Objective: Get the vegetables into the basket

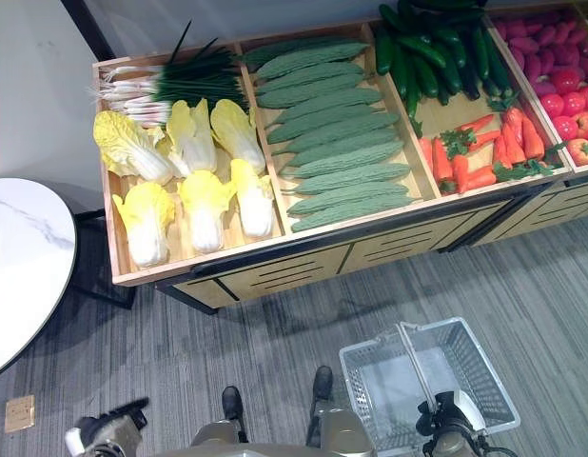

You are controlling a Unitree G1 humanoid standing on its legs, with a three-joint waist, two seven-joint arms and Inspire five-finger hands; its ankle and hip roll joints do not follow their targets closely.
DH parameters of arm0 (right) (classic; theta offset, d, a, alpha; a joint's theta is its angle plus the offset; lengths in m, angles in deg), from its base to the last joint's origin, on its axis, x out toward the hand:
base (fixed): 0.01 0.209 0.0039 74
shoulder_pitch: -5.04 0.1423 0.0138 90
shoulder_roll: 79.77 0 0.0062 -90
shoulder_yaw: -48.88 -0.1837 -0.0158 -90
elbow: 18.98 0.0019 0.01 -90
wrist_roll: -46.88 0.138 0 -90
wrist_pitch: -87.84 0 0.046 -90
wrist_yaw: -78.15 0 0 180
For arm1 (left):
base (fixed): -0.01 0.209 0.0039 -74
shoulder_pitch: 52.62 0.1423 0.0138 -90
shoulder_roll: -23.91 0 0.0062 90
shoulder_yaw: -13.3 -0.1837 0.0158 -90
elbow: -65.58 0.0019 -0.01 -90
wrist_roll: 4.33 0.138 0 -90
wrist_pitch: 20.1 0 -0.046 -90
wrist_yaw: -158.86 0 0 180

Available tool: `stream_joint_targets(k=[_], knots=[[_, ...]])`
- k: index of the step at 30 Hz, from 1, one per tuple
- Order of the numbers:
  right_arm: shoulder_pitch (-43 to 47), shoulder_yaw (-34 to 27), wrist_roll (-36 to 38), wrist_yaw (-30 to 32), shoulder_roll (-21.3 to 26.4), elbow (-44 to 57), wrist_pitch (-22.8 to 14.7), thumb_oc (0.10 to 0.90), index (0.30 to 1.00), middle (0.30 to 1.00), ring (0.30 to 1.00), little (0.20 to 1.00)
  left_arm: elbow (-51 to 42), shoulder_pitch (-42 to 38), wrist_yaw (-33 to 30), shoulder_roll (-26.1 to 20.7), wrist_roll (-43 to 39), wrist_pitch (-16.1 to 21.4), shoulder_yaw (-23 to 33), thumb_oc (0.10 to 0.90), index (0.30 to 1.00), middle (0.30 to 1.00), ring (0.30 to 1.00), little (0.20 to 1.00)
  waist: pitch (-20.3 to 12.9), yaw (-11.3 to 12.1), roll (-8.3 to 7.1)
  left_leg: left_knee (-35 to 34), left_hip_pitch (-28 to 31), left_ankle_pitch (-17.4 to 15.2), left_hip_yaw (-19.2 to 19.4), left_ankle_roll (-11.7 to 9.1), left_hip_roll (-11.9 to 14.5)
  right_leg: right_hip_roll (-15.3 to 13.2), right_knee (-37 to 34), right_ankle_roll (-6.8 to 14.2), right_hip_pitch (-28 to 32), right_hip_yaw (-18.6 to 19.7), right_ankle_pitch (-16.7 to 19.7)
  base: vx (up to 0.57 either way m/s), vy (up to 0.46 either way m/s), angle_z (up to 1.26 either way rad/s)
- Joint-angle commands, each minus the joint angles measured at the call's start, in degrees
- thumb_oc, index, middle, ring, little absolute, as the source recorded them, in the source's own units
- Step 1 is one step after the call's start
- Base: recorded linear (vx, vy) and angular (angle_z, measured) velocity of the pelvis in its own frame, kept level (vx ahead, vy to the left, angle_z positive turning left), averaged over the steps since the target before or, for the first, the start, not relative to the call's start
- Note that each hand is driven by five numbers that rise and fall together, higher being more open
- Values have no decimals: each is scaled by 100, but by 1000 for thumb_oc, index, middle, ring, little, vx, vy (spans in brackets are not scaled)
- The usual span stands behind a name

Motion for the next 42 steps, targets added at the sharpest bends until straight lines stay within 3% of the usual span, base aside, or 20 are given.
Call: stream_joint_targets(k=[1, 4, 8, 9, 16, 19, 26, 36, 42], knots=[[-55, 147, -4, 311, 252, -42, -44, 400, 300, 300, 300, 300, -396, 52, -733, -498, 232, 554, 19, 900, 1000, 1000, 1000, 1000, -79, -106, -272, -54, 5, 152, -75, -162, 42, -656, -137, 754, 143, 368, 11, 16, 91, -9], [-74, 184, -119, 323, 237, -52, -50, 400, 300, 300, 300, 300, -818, 1, -975, -618, 214, 725, 128, 900, 1000, 1000, 1000, 1000, -110, -133, -291, -54, 39, 116, -54, -160, 17, -688, -159, 784, 145, 393, 47, 11, 56, -6], [-201, 134, -246, 389, 168, 34, -105, 400, 300, 300, 300, 300, -2868, 178, -1611, -837, 1049, 844, 245, 900, 1000, 1000, 1000, 1000, -142, -96, -342, -54, 20, 87, -84, -159, -17, -724, -188, 826, 136, 402, 90, -2, 18, -2], [-262, 55, -254, 380, 135, 12, -121, 400, 300, 300, 300, 300, -3816, 257, -1910, -897, 1622, 762, 400, 900, 1000, 1000, 1000, 1000, -158, -63, -381, -54, 21, 70, -127, -164, -27, -729, -202, 838, 156, 384, 86, 0, 0, 0], [-359, -20, -308, 356, 111, 17, -153, 400, 300, 300, 300, 300, -4854, 299, -2073, -727, 2285, 553, 484, 900, 1000, 1000, 1000, 1000, -211, -82, -425, -54, -15, 64, -169, -178, -8, -741, -221, 844, 174, 339, 78, 0, 0, 0], [-350, -25, -337, 333, 153, 69, -165, 400, 300, 300, 300, 300, -5413, 298, -1759, -569, 2544, 482, 181, 900, 1000, 1000, 1000, 1000, -218, -126, -415, -54, -4, 62, -158, -176, -3, -746, -232, 839, 185, 334, 84, 0, 0, 0], [-83, 241, -423, 227, 328, 409, -163, 400, 300, 300, 300, 300, -5690, -254, -608, -466, 2181, 806, -991, 900, 1000, 1000, 1000, 1000, -199, -291, -409, -54, 18, 66, -94, -178, 33, -706, -254, 834, 159, 455, 93, 5, 2, -2], [37, 407, -381, 200, 233, 398, -149, 400, 300, 300, 300, 300, -5814, -767, -223, -327, 2381, 655, -1795, 900, 1000, 1000, 1000, 1000, -186, -397, -429, -54, -4, 43, -42, -172, 61, -670, -254, 819, 69, 547, 81, 19, -5, -7], [73, 487, -363, 270, 143, 396, -176, 400, 300, 300, 300, 300, -5421, -962, -407, -176, 2630, 402, -1976, 900, 1000, 1000, 1000, 1000, -220, -477, -462, -54, 30, 6, 27, -168, 85, -633, -254, 805, 35, 648, 66, 36, -15, -9]])
